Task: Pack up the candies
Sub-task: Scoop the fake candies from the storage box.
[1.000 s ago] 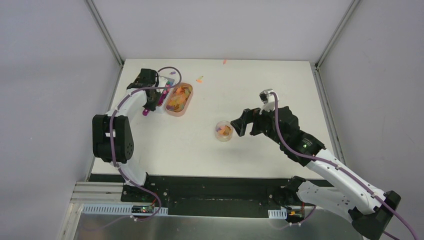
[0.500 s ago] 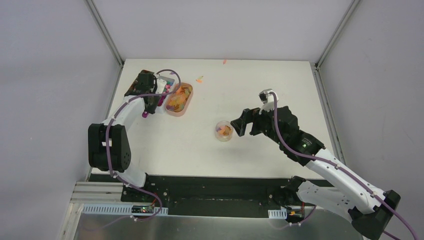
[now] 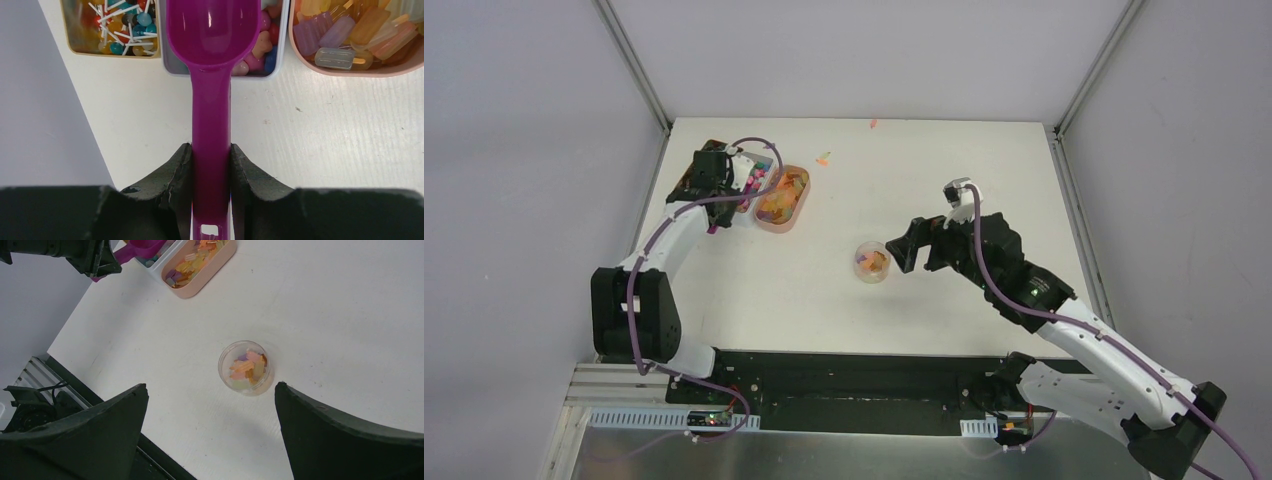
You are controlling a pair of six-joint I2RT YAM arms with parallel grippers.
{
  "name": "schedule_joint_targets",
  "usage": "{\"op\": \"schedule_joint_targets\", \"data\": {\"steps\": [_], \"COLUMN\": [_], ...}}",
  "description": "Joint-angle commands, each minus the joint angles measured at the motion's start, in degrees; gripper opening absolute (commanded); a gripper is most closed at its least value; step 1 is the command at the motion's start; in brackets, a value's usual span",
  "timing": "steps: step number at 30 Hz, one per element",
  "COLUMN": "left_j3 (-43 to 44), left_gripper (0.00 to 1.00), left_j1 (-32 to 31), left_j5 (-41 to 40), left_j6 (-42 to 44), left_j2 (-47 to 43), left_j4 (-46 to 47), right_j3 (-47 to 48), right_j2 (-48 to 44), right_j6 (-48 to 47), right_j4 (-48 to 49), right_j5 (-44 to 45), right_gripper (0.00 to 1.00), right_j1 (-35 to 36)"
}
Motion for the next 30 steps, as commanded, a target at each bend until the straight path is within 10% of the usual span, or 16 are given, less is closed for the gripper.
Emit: {"op": "schedule_joint_targets", "data": {"steps": [1, 30], "left_j3": [-0.3, 5.5], "left_gripper": [0.00, 0.00], "left_j1": [0.7, -1.1], "left_j5": [1.8, 24.0], "left_j6": [0.6, 1.4], "left_j2": [-6.1, -21.0], "left_j4": [3.5, -6.4], "right_j3": [2.3, 1.4], "right_j2": [-2.0, -5.4], "right_j6": [-0.6, -4.7], "right_j4": [1.0, -2.6], "right_j5": [1.4, 7.6], "right_gripper": [1.00, 1.00], "right_j1": [0.3, 0.3]}}
